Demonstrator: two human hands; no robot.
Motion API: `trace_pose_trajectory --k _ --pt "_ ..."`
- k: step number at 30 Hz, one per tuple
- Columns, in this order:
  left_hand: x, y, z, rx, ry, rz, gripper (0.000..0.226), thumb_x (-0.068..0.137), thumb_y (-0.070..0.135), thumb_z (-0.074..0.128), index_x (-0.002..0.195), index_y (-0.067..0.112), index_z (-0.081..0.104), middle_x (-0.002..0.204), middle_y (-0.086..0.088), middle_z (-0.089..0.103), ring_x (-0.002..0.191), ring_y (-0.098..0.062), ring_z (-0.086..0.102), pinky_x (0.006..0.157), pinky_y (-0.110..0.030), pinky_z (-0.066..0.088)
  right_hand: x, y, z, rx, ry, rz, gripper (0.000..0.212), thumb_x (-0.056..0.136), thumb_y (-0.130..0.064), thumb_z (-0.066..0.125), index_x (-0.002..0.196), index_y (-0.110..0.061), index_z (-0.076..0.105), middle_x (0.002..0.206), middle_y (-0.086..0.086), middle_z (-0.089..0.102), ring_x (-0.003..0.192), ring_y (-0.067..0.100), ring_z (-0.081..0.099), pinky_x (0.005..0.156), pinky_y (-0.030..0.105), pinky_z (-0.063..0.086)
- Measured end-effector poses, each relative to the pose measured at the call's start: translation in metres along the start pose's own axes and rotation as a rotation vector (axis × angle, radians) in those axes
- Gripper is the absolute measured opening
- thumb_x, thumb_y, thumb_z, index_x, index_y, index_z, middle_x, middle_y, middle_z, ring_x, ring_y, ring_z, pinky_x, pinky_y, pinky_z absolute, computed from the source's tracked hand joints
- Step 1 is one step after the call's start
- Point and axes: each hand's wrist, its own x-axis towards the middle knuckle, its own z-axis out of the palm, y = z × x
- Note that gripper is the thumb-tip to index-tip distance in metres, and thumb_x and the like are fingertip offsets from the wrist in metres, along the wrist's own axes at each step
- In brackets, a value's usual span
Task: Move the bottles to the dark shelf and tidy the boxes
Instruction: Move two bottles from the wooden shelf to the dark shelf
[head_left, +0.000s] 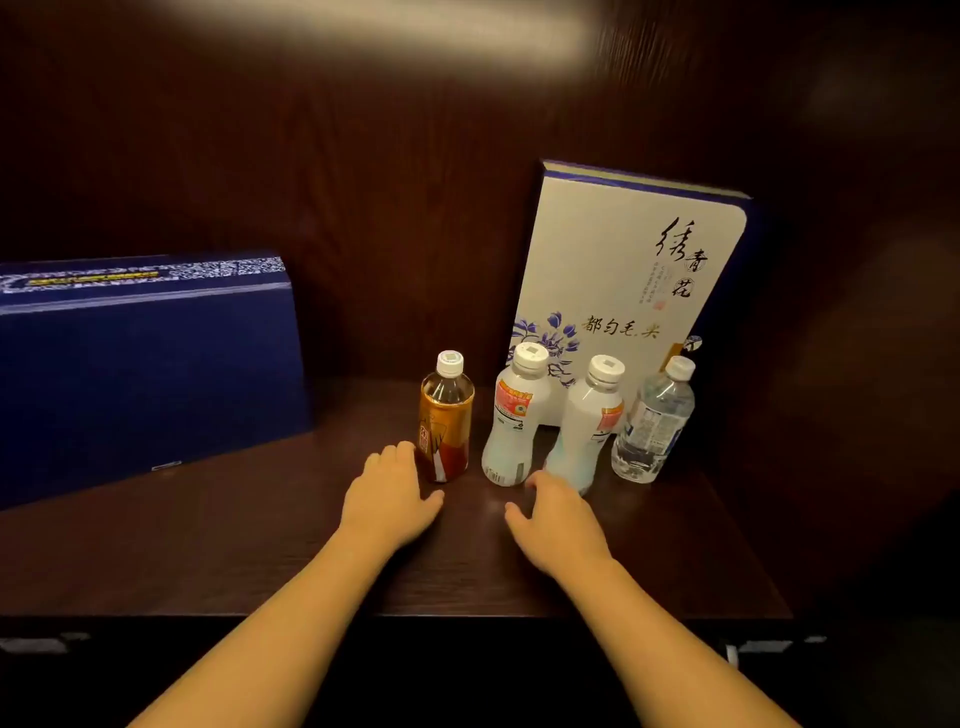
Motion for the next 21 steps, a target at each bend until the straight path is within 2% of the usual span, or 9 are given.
trace_pose_trajectory --k 3,5,7,12,17,21 --pt "0.008 0.004 0.004 -0.034 0.020 -0.065 0.084 0.072 0.063 0.070 0.137 0.021 0.037 0.127 -0.001 0.052 0.114 -0.020 0.052 0.086 -0.039 0.053 0.013 0.004 0.007 0.120 0.031 0.045 0.062 0.091 -0.042 0.062 0.142 -0.012 0.042 0.137 0.006 0.054 0.123 0.022 0.052 0.098 0.033 0.045" --pt "0.014 0.005 0.007 -0.070 0.034 -0.100 0.095 0.070 0.066 0.071 0.144 0.020 0.032 0.133 -0.002 0.050 0.120 -0.021 0.050 0.091 -0.040 0.052 0.021 0.002 0.012 0.189 0.033 0.061 0.080 0.091 -0.038 0.064 0.154 -0.008 0.024 0.151 0.008 0.042 0.136 0.023 0.043 0.107 0.033 0.039" --pt "0.019 0.006 0.009 -0.121 0.059 -0.103 0.100 0.067 0.068 0.073 0.145 0.022 0.031 0.135 -0.002 0.049 0.121 -0.020 0.050 0.092 -0.041 0.051 0.026 -0.001 0.015 0.278 0.069 0.057 0.089 0.089 -0.032 0.068 0.157 -0.011 0.014 0.153 0.008 0.040 0.136 0.023 0.044 0.107 0.034 0.039" --pt "0.026 0.009 0.010 -0.311 0.087 -0.063 0.090 0.066 0.064 0.077 0.138 0.031 0.034 0.132 0.004 0.051 0.118 -0.015 0.052 0.092 -0.038 0.053 0.040 -0.009 0.026 0.430 0.202 0.043 0.080 0.084 -0.029 0.075 0.146 -0.017 0.027 0.139 0.005 0.052 0.126 0.025 0.053 0.099 0.038 0.050" --pt "0.027 0.013 0.009 -0.446 0.106 -0.080 0.082 0.065 0.061 0.079 0.130 0.032 0.038 0.126 0.007 0.056 0.113 -0.015 0.056 0.086 -0.031 0.050 0.052 -0.014 0.029 0.494 0.233 0.098 0.066 0.083 -0.035 0.077 0.132 -0.018 0.037 0.129 0.005 0.056 0.118 0.027 0.057 0.092 0.046 0.054" --pt "0.026 0.012 0.006 -0.452 0.098 -0.098 0.076 0.064 0.061 0.081 0.121 0.033 0.041 0.121 0.008 0.059 0.110 -0.016 0.059 0.085 -0.032 0.051 0.052 -0.013 0.027 0.491 0.254 0.096 0.060 0.080 -0.034 0.080 0.123 -0.019 0.041 0.123 0.003 0.059 0.114 0.025 0.059 0.091 0.041 0.053"
